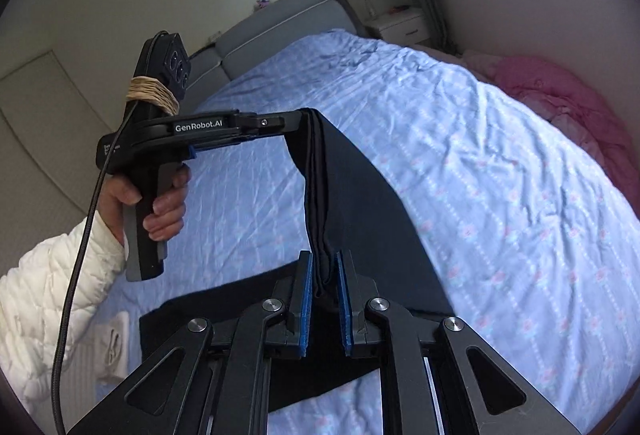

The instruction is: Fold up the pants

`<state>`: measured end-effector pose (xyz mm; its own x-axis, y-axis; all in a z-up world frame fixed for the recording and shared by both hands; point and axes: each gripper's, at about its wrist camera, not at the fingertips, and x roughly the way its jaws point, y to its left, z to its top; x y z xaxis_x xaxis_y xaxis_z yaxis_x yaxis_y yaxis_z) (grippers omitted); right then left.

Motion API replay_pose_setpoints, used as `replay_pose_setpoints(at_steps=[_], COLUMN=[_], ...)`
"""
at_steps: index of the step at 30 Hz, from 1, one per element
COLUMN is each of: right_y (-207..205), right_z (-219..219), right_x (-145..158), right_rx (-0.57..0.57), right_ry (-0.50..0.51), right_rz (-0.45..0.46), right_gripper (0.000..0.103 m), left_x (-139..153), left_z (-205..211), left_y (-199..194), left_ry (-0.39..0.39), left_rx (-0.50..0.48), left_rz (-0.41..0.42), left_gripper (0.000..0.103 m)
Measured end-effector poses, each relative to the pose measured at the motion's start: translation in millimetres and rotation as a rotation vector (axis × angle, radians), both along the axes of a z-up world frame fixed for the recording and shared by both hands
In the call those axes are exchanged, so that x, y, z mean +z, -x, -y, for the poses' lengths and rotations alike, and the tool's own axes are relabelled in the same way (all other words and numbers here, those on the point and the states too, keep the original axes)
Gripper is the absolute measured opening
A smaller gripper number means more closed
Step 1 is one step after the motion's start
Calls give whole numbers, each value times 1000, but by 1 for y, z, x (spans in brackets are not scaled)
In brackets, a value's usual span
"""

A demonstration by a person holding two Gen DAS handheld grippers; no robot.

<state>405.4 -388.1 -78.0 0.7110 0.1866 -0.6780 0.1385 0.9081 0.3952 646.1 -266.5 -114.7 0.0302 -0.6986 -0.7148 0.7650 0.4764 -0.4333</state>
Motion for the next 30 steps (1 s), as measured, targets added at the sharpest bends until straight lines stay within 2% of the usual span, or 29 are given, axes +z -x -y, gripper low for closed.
replay_pose_setpoints(at_steps=[6, 13, 15, 16, 17, 19, 21, 24, 26, 28, 30], right_y=[-8, -15, -18, -20, -22, -24, -23, -21, -21, -20, -21], right_z=[-98, -160, -173, -179, -184, -195, -205, -216, -222, -226, -228], right_x=[-48, -106, -123, -133, -139, -156, -171, -189, -200, -208, -211], right_rx=[71, 158, 186, 206, 218, 257, 292, 342, 367, 394, 432], right_ry=[30, 49, 51, 56, 64, 76, 79, 94, 91, 64, 35], right_rz=[-107, -246, -285, -305, -320, -354, -391, -434, -463, -492, -527], right_gripper=[13, 13, 13, 13, 13, 13, 13, 14, 15, 23, 32], left_x=[-68, -149, -164, -168, -170, -167, -165, -172, -184, -199, -207], left_z=[-94, -164, -183, -191, -205, -228, -248, -250, -248, -244, -240], left_y=[0, 11, 15, 15, 17, 21, 28, 37, 39, 40, 43], left_ry=[-71, -181, -239, -251, -252, -226, -176, -146, -117, -116, -126], left_rx=[48, 130, 191, 216, 255, 324, 386, 396, 429, 450, 476], left_rz=[-75, -165, -152, -153, -151, -153, -206, -279, -345, -411, -437], left_gripper=[13, 14, 19, 28, 39, 46, 54, 56, 61, 61, 61])
